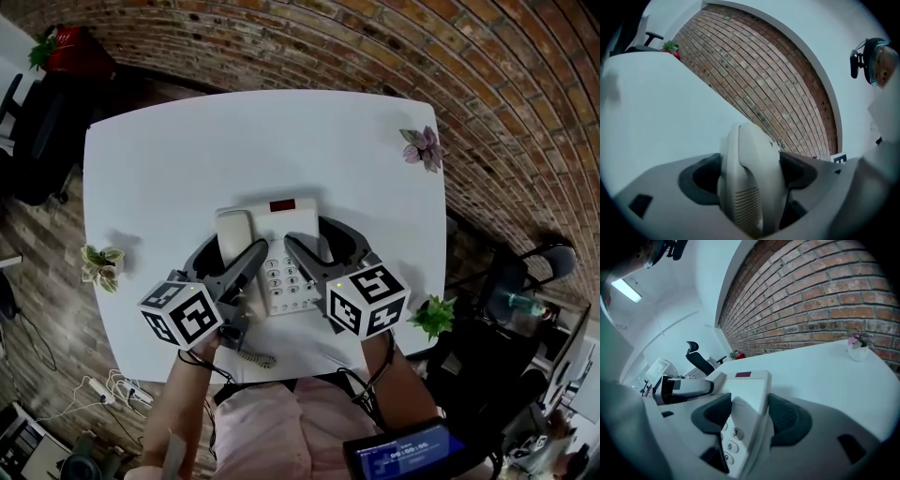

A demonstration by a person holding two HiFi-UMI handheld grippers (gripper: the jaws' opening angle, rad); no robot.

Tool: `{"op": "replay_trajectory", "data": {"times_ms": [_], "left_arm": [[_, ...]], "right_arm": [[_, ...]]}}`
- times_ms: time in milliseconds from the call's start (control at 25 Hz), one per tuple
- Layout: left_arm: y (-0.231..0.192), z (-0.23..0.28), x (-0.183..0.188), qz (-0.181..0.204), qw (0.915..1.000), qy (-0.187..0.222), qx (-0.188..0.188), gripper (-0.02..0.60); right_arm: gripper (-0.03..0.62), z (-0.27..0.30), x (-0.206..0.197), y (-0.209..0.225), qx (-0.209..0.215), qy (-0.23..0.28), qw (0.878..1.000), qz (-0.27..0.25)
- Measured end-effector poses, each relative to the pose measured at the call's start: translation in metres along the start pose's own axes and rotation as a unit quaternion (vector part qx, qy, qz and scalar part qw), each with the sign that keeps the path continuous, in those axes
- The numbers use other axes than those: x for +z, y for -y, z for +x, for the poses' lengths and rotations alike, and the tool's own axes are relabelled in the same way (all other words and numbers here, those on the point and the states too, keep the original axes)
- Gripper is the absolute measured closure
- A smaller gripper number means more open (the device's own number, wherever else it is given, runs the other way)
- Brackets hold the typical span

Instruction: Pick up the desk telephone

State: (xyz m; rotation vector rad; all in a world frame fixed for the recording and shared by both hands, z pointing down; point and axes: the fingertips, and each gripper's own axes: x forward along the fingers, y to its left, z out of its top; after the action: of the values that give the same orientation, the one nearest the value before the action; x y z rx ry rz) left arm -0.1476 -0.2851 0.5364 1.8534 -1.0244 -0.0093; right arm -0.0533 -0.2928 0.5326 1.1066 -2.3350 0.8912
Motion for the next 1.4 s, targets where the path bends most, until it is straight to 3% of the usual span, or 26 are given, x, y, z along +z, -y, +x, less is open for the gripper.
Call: {"op": "replay_trajectory", "data": {"times_ms": [200,320,440,520,600,800,920,1000,1160,1280,1400], "left_arm": [[0.008,-0.010,0.004,0.047,0.9981,0.038,0.014,0.207],[0.017,-0.019,0.006,0.083,0.9943,0.066,0.007,0.213],[0.027,-0.030,0.008,0.115,0.9889,0.094,0.001,0.216],[0.035,-0.033,0.007,0.140,0.9843,0.107,-0.001,0.221],[0.040,-0.034,0.006,0.167,0.9796,0.112,0.000,0.235],[0.048,-0.037,0.004,0.194,0.9739,0.118,-0.007,0.245],[0.050,-0.039,0.003,0.200,0.9718,0.125,-0.012,0.242],[0.053,-0.040,0.001,0.191,0.9732,0.124,-0.033,0.225],[0.052,-0.045,-0.003,0.128,0.9819,0.113,-0.082,0.144],[0.043,-0.044,-0.020,0.081,0.9881,0.079,-0.104,0.143],[0.036,-0.042,-0.031,0.047,0.9907,0.074,-0.104,0.144]], "right_arm": [[0.321,-0.004,0.003,-0.003,0.013,0.001,1.000,-0.017],[0.294,-0.010,0.002,-0.003,0.040,0.011,0.999,0.017],[0.263,-0.015,0.001,-0.008,0.092,0.018,0.994,0.050],[0.255,-0.018,-0.005,-0.019,0.143,0.008,0.989,0.039],[0.205,-0.020,-0.014,-0.024,0.174,-0.007,0.984,0.033],[0.215,-0.014,-0.027,-0.027,0.201,-0.029,0.977,0.066],[0.266,-0.015,-0.025,-0.035,0.222,-0.023,0.973,0.065],[0.276,-0.018,-0.025,-0.036,0.227,-0.012,0.972,0.059],[0.290,-0.021,-0.028,-0.039,0.236,0.002,0.970,0.054],[0.290,-0.025,-0.032,-0.043,0.245,0.001,0.968,0.046],[0.290,-0.027,-0.033,-0.046,0.245,0.004,0.969,0.043]]}}
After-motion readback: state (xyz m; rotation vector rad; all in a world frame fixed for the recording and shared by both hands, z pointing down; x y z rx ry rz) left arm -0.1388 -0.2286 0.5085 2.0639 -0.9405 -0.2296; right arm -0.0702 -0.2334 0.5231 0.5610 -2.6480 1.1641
